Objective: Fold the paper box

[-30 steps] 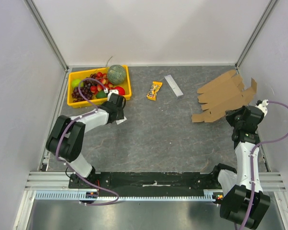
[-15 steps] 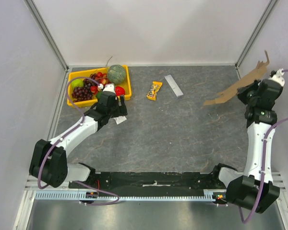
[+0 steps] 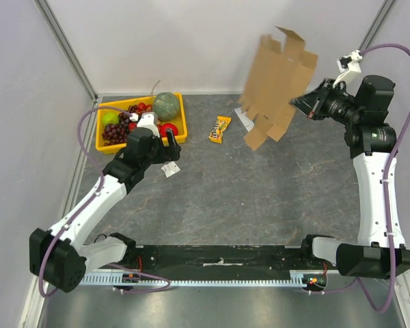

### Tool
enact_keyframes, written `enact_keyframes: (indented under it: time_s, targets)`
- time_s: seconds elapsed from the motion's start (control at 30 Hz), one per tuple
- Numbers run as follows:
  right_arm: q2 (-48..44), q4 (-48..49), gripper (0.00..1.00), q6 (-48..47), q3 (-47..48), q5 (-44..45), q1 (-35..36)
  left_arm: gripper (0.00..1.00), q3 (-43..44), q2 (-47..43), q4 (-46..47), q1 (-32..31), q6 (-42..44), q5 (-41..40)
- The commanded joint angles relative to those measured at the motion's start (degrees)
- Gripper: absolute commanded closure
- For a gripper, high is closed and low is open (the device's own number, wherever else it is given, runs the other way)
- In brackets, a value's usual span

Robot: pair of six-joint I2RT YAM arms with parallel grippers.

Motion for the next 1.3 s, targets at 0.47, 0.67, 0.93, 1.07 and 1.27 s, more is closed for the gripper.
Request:
enact_keyframes:
  time_s: [0.47,0.67,0.93,1.07,1.27]
  targets:
    - [15.6,-33.1,1.0,-26.7,9.6,1.5,34.1,0.01,8.5,-17.2,4.5,0.0,12.4,6.6]
    - [18.3,-35.3,1.0,-29.1,8.9,10.3,37.4,0.03,8.2,-17.5,5.8,-0.1,16.5,11.5]
    - [22.4,-38.1,1.0,-28.4,16.8,26.0,37.4,0.02,10.8,-14.7,8.2,-0.1,19.4,15.9]
    - [23.7,-39.1,1.0,-28.5,18.8,33.4,37.4,0.02,11.6,-13.0,8.4,-0.1,19.6,17.0]
    - [24.6,-39.0,1.0,-31.1,16.9,30.3,37.4,0.02,10.8,-10.8,9.0,0.0,20.6,20.2]
